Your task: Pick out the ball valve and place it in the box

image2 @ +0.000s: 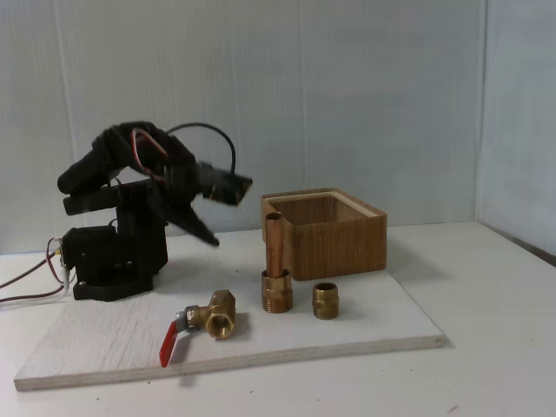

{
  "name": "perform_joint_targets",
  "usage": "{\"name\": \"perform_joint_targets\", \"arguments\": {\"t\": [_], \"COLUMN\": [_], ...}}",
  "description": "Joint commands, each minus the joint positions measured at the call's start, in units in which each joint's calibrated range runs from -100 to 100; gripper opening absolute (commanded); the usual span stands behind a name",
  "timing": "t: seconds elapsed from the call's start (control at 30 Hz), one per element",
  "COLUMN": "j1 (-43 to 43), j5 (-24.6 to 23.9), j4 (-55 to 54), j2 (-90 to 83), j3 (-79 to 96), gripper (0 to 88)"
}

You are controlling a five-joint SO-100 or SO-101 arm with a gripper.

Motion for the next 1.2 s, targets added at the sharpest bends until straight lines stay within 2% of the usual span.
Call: {"name": "perform_joint_targets", "arguments": {"t": [0.0, 0.3, 0.47, 0.67, 0.77, 1.07, 1.17], "j1": [0.4, 0.6, 4.3, 9.3, 10.9, 11.6, 11.3], "j5": [0.2, 0.3, 2.4, 2.5, 2.5, 2.5, 2.8], "j4": [-0.7, -3.1, -7.5, -6.2, 0.2, 30.9, 37.2], "j2": [-0.1, 3.1, 17.6, 38.8, 47.2, 66.2, 70.2], "j3": [-8.9, -26.3, -39.1, -56.8, -66.0, -90.1, -94.6], "gripper": [40.9, 40.9, 40.9, 40.9, 40.9, 40.9, 40.9]}}
